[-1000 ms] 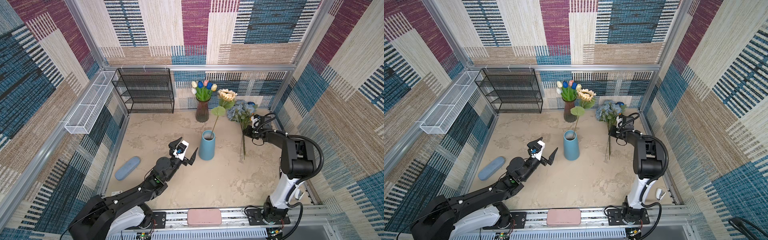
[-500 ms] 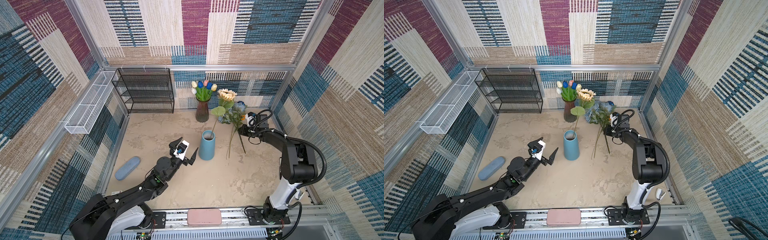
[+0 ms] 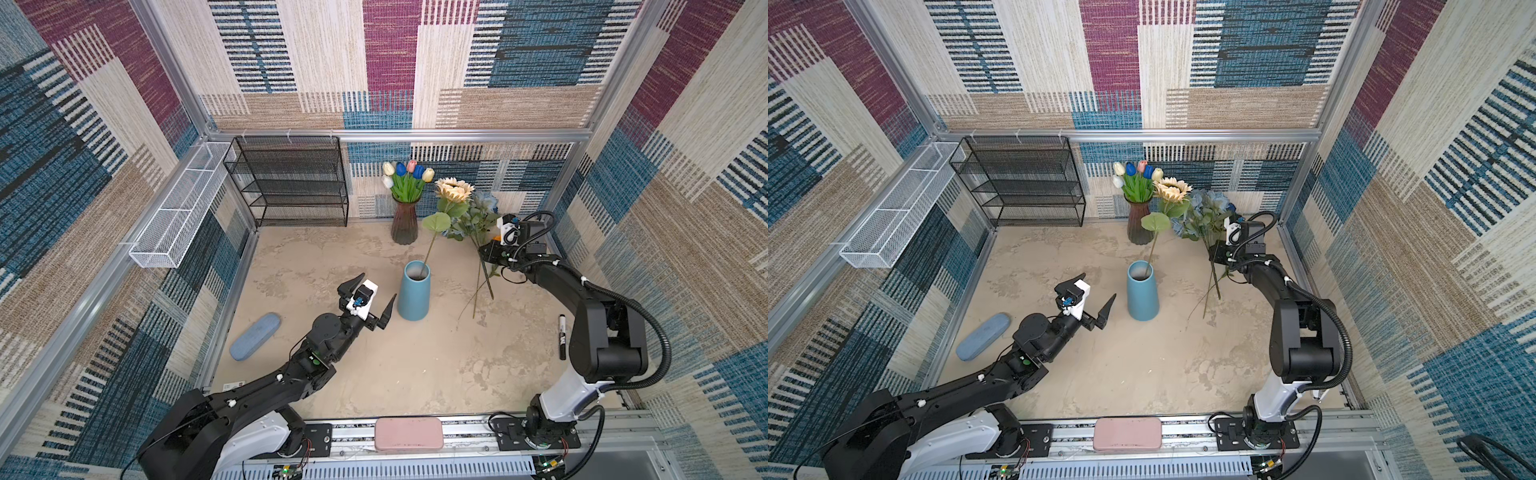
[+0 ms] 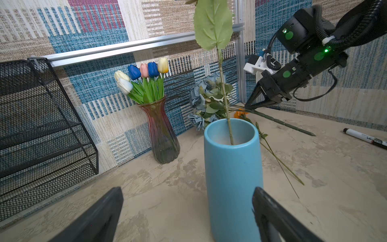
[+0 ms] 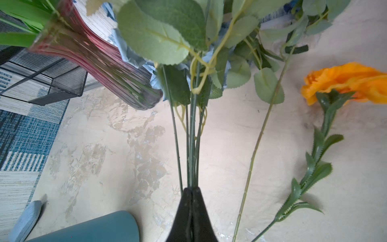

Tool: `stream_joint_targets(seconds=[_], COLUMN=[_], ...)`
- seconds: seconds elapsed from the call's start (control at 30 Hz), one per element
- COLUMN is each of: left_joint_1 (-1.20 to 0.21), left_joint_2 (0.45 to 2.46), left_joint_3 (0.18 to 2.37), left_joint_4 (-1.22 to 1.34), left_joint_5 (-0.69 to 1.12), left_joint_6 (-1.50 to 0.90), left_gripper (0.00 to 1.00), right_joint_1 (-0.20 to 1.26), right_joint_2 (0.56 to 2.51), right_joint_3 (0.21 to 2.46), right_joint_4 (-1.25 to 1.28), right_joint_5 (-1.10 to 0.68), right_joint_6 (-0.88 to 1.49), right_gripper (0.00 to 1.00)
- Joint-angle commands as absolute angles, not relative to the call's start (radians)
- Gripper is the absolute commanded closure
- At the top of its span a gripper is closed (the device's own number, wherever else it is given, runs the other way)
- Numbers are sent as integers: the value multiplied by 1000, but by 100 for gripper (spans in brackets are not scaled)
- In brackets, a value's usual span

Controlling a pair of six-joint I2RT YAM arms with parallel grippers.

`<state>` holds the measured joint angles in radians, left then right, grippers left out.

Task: Arrange flowers in a vase
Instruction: Pick up the flowers from the flowers, then place the flowers at the top-right of the table.

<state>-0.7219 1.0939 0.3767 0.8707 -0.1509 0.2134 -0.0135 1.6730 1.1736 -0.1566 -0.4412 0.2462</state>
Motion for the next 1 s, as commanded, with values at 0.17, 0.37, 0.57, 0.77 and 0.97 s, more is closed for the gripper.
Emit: stream_joint_targets(seconds=[0.17,0.37,0.57,0.77,0.97], left_joint_1=[-721,-721,-721,-720,-721], left_joint_2=[1094,1098,1121,1165,1173], left_joint_3=[377,377,380,387,387], left_joint_4=[906,906,921,953,960], left_joint_5=[-153,-153,-149,-143,-146], left_joint_6=[222,220,219,210,211], left_gripper=[1,1,1,1,1], right_joint_1=[-14,-14,-4,36,49], right_joint_2=[1616,1579,1526,1552,1626], right_joint_3=[1142,1120,995,855,831], right_joint_4=[-60,-84,-77,-4,-11], right_joint_5=[-472,-418,-370,-368,-359], right_joint_6=[265,287,308,317,314], right_gripper=[100,100,100,99,66])
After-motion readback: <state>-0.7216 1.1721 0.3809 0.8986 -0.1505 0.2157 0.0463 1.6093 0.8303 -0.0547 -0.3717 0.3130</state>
